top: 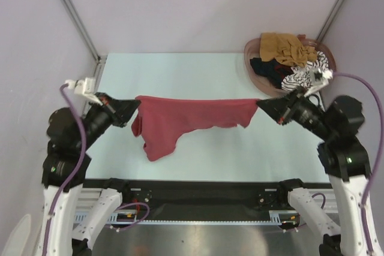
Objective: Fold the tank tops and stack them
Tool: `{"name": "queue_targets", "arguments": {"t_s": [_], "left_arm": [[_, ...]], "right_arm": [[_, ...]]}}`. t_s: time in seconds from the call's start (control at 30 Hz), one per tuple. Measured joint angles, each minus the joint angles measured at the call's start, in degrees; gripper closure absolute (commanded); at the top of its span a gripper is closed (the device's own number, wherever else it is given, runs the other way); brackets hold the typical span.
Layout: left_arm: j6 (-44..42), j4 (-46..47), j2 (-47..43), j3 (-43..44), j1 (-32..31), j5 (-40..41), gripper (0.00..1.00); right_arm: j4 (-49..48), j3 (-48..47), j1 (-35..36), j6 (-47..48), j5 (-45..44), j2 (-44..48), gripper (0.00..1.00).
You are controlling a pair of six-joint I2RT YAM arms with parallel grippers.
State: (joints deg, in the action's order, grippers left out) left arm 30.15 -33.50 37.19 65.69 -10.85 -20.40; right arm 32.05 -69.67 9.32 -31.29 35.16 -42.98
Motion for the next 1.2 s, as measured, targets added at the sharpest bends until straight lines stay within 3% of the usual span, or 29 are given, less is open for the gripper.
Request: {"name": "queue_targets", "arguments": {"t_s": [0.17,0.37,0.53,0.83,1.07,1.2], "left_arm": [[0.44,-1.07,-7.13,4.87,-0.02,-0.87,1.0],[0.92,-1.22,-5.49,6.75,-0.02,-0.83,1.0],[0.87,-0.68,4.87,4.24,-0.04,0.11,1.0],[1.44,9.11,27.12,-9.05,-0.04,0.11,1.0],[2.43,17.09,41.48,-8.44,-0.04,-0.68,1.0],[2.36,17.88,50.9,-1.9,-0.04,-0.55,1.0]], "right_arm": [[1.29,-4.04,0.24,-0.24,1.49,7.23,1.0],[3.32,-7.98,0.28,0.13,1.09,3.76,1.0],[2.32,-3.87,0.26,0.5,-0.74,-5.77,1.0],[-8.04,9.79,-0.42,-0.11,-3.17,-26.4,1.0],[-16.9,7.43,-2.75,-0.2,-2.69,-41.2,1.0],[-22.03,2.8,-3.39,-0.57,-2.08,-50.97,1.0]]}}
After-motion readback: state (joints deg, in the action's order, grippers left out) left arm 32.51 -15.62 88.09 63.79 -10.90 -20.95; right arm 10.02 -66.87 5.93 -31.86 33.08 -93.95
